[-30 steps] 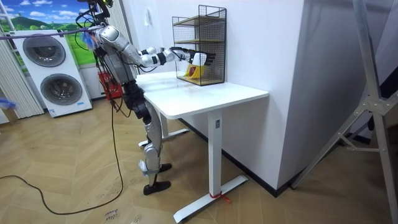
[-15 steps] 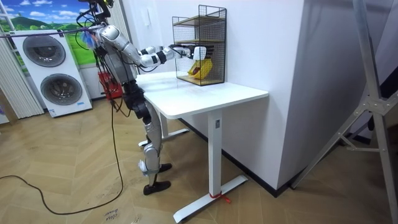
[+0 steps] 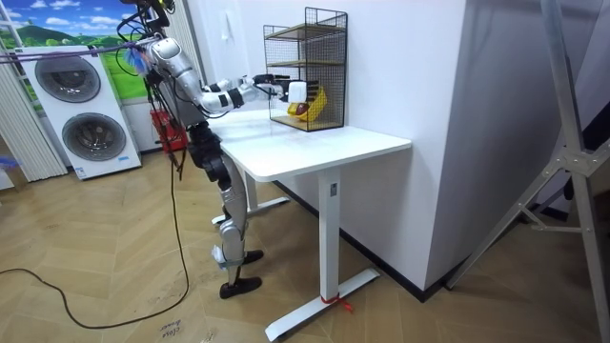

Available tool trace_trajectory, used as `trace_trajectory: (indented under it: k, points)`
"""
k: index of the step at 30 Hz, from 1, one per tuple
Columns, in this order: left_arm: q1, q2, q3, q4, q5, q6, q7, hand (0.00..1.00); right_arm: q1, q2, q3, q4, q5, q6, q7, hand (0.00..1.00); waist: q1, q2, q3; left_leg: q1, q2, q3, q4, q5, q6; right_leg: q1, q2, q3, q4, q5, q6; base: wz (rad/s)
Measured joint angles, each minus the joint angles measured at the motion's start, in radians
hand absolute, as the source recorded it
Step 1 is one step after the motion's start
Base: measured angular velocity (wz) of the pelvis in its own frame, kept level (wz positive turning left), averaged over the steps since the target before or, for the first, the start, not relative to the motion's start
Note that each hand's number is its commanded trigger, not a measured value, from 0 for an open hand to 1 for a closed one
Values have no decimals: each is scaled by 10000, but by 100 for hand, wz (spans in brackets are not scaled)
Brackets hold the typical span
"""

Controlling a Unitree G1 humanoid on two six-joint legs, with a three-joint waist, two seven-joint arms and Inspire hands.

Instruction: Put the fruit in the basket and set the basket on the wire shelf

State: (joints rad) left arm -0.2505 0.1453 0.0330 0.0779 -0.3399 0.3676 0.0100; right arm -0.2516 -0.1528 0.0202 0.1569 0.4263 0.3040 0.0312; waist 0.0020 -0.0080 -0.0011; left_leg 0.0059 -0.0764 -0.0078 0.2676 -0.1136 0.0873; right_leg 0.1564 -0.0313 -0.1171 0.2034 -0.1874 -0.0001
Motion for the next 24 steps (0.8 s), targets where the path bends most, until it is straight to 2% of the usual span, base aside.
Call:
trace_trajectory:
  k: [4,6,9,11,13,15,19,22,24]
  points:
    - [653,-9,-4,-109,-2,-219,-284,0,341,-119,-17,-427,5,-1,142,0,9,2,-1,6,16,44,-27,2,0,-36,-19,52,2,4,0,-5]
    - [1117,0,28,-261,0,-219,-374,0,905,-479,-310,-977,38,-29,242,0,10,-3,-1,-7,18,77,-44,2,1,-65,-19,90,4,7,10,-4]
    - [1807,-7,230,-824,64,-235,-426,0,1769,-539,-524,-1999,-45,-61,323,0,23,17,-12,-9,50,184,-89,16,-10,-128,-3,179,32,12,7,-8]
    - [2181,44,501,-1138,74,-301,-452,0,2014,-562,-625,-2222,-43,-82,381,0,18,16,-19,2,73,253,-105,12,-10,-140,6,245,28,18,21,-12]
    - [2573,134,561,-1381,64,-512,-636,0,2262,-566,-761,-2298,-33,-248,490,0,10,-15,-20,9,88,299,-111,9,-6,-138,42,292,8,40,30,-8]
    - [3066,165,590,-1721,4,-760,-727,0,2913,-617,-907,-2771,-38,-395,534,0,4,-70,-24,10,101,327,-113,4,-4,-152,40,325,8,43,30,-5]
    - [3495,237,690,-2038,-4,-1010,-735,0,3461,-646,-1181,-2988,-526,-652,526,0,-58,-81,-24,7,134,435,-122,-15,-1,-213,39,439,37,16,64,-9]
    - [3967,360,843,-2607,185,-1115,-984,0,3854,-665,-1763,-3465,-837,-679,326,0,-74,-83,-23,-114,152,484,-120,-19,-3,-387,45,496,100,12,77,-7]
    - [4394,473,973,-2980,296,-1435,-1281,0,4336,-815,-2183,-3935,-1182,-880,292,0,-34,-74,10,-126,158,545,-146,-17,-5,-469,39,574,196,2,55,-8]
